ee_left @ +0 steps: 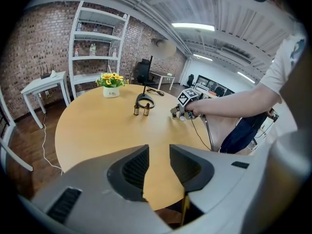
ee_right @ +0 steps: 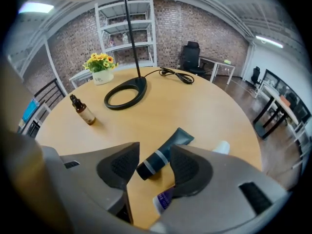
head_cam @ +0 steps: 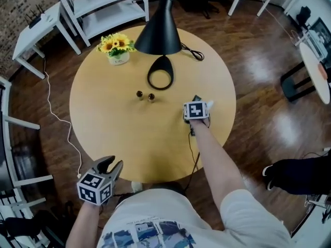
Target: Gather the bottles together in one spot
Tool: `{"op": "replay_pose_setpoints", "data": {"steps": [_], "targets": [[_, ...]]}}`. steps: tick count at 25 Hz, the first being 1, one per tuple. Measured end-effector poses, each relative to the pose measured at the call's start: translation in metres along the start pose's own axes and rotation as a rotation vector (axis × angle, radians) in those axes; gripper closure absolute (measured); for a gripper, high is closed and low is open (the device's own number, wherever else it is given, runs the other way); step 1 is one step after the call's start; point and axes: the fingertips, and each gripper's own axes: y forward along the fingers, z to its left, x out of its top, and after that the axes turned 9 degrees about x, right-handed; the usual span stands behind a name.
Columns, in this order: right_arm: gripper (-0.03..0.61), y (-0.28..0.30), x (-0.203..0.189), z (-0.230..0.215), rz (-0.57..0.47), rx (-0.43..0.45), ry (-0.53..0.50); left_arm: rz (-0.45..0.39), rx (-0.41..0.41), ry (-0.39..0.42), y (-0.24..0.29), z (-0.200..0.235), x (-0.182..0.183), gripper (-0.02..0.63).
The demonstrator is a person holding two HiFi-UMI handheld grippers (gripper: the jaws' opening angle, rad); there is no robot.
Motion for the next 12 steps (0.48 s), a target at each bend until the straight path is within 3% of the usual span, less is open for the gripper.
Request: {"op": "replay_pose_setpoints", "data": {"steps": [5, 8, 12], "targets": [[0.397, 0.005, 0.003, -0.007, -0.012, -0.031, -0.023, 0.006, -0.002, 0.003, -0.001, -0.002, -0.003, 0.48], [0.393, 0.003, -0.012, -0.012, 0.053, -0.018, -0.01, 0.009, -0.003, -0.001, -0.002, 0.0, -0.006, 0.48], [0.469, 0.009, -0.016, -0.002, 0.147, -0.008, -0.189, 0.021, -0.005, 0.0, -0.001, -0.002, -0.012, 0.48]]}}
